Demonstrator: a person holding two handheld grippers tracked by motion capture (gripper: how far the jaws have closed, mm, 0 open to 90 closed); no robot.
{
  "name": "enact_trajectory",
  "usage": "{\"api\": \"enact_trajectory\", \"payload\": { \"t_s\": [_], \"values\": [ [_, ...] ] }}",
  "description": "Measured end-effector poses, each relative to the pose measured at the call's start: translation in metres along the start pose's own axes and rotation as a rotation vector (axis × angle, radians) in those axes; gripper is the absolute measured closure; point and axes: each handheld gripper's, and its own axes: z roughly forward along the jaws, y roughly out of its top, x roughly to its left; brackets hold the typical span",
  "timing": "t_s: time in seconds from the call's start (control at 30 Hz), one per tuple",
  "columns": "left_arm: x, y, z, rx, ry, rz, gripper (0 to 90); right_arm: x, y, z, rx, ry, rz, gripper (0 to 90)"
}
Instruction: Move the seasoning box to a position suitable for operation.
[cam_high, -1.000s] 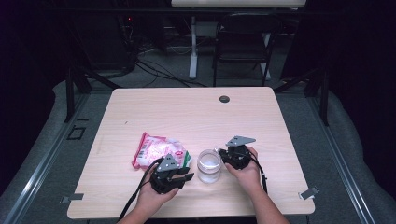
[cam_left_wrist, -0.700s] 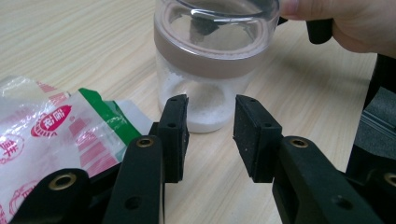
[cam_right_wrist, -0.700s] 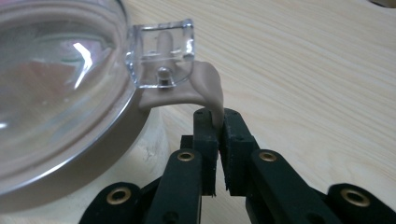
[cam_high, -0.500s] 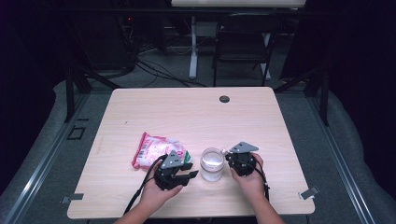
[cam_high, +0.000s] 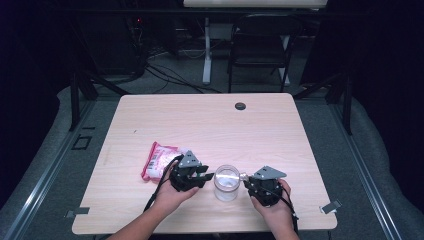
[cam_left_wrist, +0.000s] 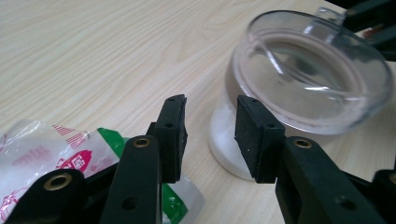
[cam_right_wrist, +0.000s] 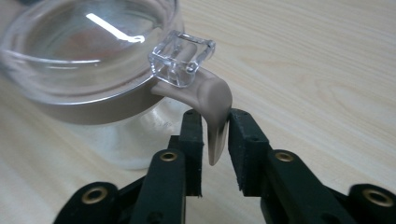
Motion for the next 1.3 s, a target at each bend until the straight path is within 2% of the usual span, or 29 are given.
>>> {"api": "enact_trajectory", "payload": {
  "t_s": [0.07,0.1,0.23,0.27,0.47,0.57,0.63,0.67,0.7,0.73,0.77,0.83,0.87,0.97,1.03,1.13,1.3],
  "values": [
    [0.001,0.001,0.001,0.0,0.007,-0.002,63.0,0.001,0.002,-0.004,0.013,0.016,-0.022,71.0],
    [0.002,0.001,0.001,-0.009,0.011,-0.005,62.2,0.004,0.006,-0.014,0.01,0.022,-0.07,69.8],
    [0.004,0.003,-0.005,-0.032,0.013,-0.012,62.3,0.005,0.011,-0.028,-0.007,0.036,-0.084,68.9],
    [0.004,0.004,-0.008,-0.043,0.015,-0.016,62.9,0.004,0.013,-0.035,-0.034,0.063,-0.045,68.5],
    [0.003,0.006,-0.017,-0.079,0.008,-0.022,65.3,0.003,0.019,-0.038,-0.082,0.059,0.011,67.1],
    [0.003,0.005,-0.02,-0.079,0.004,-0.027,66.8,0.004,0.02,-0.038,-0.095,0.057,0.02,66.9],
    [0.003,0.004,-0.021,-0.083,0.004,-0.036,68.4,0.004,0.022,-0.038,-0.107,0.058,0.038,64.6],
    [0.003,0.004,-0.022,-0.095,0.0,-0.049,68.6,0.004,0.025,-0.038,-0.111,0.059,0.065,61.7],
    [0.003,0.004,-0.022,-0.095,0.0,-0.049,68.6,0.004,0.025,-0.038,-0.111,0.059,0.065,61.7],
    [0.004,0.003,-0.024,-0.1,-0.015,-0.053,68.2,0.001,0.027,-0.036,-0.106,0.072,0.098,60.4],
    [0.004,0.003,-0.024,-0.1,-0.015,-0.053,67.6,0.001,0.027,-0.036,-0.106,0.072,0.098,60.4],
    [0.005,0.003,-0.025,-0.093,-0.059,-0.068,65.2,-0.002,0.028,-0.035,-0.103,0.081,0.115,59.9],
    [0.006,0.0,-0.026,-0.1,-0.068,-0.067,62.5,-0.003,0.029,-0.034,-0.11,0.072,0.131,56.9],
    [0.006,-0.001,-0.028,-0.096,-0.056,-0.067,60.8,-0.004,0.03,-0.034,-0.119,0.073,0.139,57.3],
    [0.006,-0.001,-0.029,-0.108,-0.048,-0.072,61.0,-0.003,0.032,-0.035,-0.138,0.092,0.143,56.2],
    [0.007,-0.002,-0.031,-0.119,-0.064,-0.088,61.0,-0.002,0.033,-0.035,-0.149,0.103,0.151,56.7],
    [0.007,-0.002,-0.032,-0.112,-0.098,-0.08,62.6,0.0,0.034,-0.036,-0.136,0.115,0.178,63.8]
  ]
}}
